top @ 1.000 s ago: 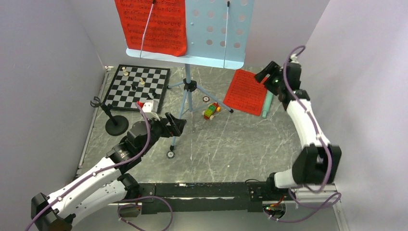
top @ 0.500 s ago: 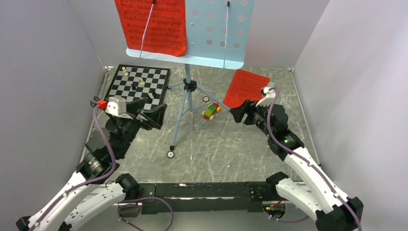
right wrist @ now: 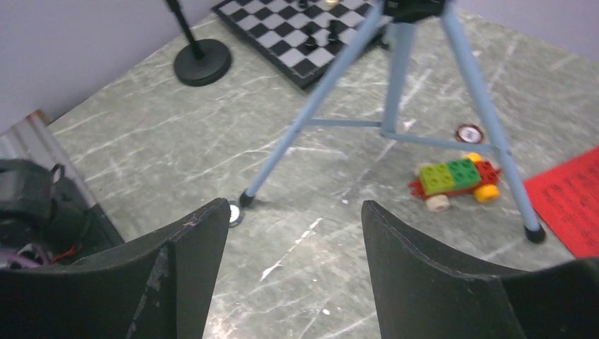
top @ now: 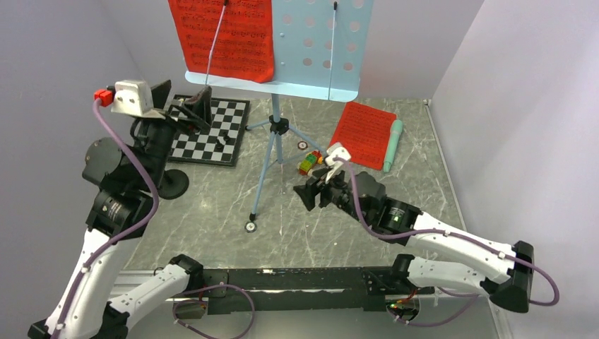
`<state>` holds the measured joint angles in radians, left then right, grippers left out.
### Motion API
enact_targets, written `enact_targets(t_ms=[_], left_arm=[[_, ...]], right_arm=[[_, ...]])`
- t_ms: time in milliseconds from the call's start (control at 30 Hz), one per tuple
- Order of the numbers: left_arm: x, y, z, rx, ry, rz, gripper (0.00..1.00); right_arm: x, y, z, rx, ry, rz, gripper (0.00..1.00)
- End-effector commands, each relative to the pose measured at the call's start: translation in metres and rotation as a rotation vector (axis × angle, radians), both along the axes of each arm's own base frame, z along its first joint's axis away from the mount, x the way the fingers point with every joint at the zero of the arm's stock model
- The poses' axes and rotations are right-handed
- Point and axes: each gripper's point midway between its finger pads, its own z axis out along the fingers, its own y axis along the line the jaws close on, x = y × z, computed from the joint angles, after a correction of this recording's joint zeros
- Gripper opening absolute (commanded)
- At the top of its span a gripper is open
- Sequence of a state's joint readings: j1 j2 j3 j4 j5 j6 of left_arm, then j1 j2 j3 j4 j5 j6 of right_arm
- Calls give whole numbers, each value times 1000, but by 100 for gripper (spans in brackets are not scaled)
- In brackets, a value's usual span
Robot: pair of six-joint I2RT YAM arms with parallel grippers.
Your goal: Pack up the instrument practice props
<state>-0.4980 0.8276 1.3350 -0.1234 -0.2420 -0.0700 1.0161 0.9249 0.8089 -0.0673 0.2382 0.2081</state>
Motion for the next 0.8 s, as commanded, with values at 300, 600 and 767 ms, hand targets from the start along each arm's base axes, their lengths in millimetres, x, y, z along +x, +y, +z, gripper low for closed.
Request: enact_targets(t_ms=[300, 600, 767], left_arm=[[20, -16, 66, 180, -239, -32, 91], [40, -14, 65, 181, -253, 14, 92], [36, -14, 56, 185, -258, 3, 93]], right_arm=[[4, 50, 148, 176, -351, -146, 77], [59, 41, 231, 333, -365, -395, 83], [97, 42, 244, 382, -278, -413, 84]])
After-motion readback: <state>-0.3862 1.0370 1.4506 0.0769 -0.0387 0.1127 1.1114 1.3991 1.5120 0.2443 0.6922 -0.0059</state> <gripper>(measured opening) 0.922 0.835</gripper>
